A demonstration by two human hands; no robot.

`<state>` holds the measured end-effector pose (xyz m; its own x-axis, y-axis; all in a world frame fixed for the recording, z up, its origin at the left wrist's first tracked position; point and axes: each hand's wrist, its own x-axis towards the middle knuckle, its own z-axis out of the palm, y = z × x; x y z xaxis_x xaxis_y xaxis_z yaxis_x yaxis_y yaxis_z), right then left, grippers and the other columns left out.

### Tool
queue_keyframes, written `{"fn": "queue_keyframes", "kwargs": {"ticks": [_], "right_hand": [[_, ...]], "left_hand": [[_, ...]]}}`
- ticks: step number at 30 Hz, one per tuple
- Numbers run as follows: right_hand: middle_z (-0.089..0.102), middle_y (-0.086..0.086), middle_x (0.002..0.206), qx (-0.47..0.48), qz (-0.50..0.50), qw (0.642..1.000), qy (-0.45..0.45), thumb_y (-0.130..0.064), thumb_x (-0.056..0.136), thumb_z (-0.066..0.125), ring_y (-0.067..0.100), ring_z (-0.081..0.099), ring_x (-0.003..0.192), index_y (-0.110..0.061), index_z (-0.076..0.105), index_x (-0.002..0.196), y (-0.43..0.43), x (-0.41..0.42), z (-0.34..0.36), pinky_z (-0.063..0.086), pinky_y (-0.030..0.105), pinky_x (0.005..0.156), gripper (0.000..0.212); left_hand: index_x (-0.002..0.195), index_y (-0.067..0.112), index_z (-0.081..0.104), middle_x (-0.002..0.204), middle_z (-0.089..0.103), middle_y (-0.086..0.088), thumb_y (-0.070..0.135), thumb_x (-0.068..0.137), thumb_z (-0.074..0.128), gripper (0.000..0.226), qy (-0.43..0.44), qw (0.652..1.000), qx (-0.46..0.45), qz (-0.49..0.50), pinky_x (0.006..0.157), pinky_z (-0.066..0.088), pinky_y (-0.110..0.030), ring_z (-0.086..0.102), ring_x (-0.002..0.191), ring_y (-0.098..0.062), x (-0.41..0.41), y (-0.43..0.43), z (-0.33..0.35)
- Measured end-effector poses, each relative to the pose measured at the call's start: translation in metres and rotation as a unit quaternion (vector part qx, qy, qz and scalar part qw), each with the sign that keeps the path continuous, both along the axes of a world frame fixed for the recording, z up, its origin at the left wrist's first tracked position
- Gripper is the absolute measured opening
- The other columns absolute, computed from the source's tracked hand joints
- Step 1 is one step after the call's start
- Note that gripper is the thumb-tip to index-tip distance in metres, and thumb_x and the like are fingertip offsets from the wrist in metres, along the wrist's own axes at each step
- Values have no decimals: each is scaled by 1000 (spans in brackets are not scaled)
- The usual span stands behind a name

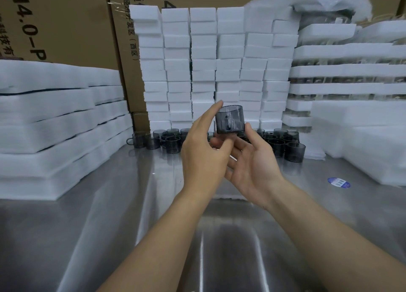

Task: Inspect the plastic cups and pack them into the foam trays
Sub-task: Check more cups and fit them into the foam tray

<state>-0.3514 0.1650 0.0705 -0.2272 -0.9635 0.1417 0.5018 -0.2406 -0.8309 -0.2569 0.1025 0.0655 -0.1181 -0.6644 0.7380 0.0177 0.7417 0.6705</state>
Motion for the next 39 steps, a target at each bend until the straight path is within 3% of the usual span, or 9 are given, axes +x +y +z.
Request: {"fn": "queue_keyframes", "kwargs": {"ticks": [3,9,15,19,24,28,31,34,39], "right_hand": [[81,5,108,41,-59,992,106,-62,108,40,19,74,90,-11,71,124,0,-4,4,58,34,70,62],[74,-11,116,-31,-242,922,301,-54,93,73,7,74,104,-32,60,140,6,-16,7,63,34,80,53],[72,-20,85,-20,-369,886,280,-50,91,76,0,68,83,-31,74,95,2,-42,1,57,40,92,20],[71,9,97,37,-409,886,216,-56,84,72,28,72,98,-11,69,97,2,-72,-7,53,40,95,47],[77,5,106,104,-381,894,212,-69,75,67,27,72,110,-18,72,102,5,-78,-15,51,56,109,58],[78,4,94,99,-378,900,194,-55,89,71,25,80,77,-21,74,83,6,-82,-14,63,41,81,35],[70,2,80,123,-359,901,212,-56,79,72,19,70,52,-26,73,62,13,-86,-8,52,26,51,34],[68,-2,70,149,-328,908,216,-54,80,71,13,57,44,-27,73,65,23,-90,-1,45,25,49,31],[70,-3,77,122,-292,920,232,-62,83,75,9,58,51,-23,74,102,24,-87,10,47,27,53,43]], "left_hand": [[145,59,54,115,62,48,19,89,81,74,-2,1000,-2,-5,89,55,-13,64,101,18,0,-5,-3],[145,53,55,130,62,26,20,90,83,70,-72,995,-62,-1,96,58,-42,59,126,-4,2,-11,-12],[157,56,38,145,57,21,25,99,70,73,-176,978,-90,59,104,45,-30,48,135,-3,12,-21,-16],[154,40,50,151,55,2,31,101,63,55,-223,953,102,176,107,47,-42,51,138,-25,29,-51,-22],[148,31,63,155,57,4,52,95,72,58,-167,932,323,10,103,37,-32,51,142,-23,36,-69,-34],[129,32,75,133,70,2,76,75,66,70,-134,920,368,-18,112,45,-43,63,124,-28,40,-68,-26],[117,29,77,112,72,-7,76,83,64,59,-126,913,389,5,96,51,-42,68,104,-28,50,-77,-23],[98,29,81,100,71,-5,67,89,69,41,-137,912,387,-8,78,49,-37,66,90,-22,54,-82,-26],[80,19,81,75,78,3,51,90,75,35,-108,924,366,-6,84,56,-38,73,85,-24,50,-84,-35]]}}
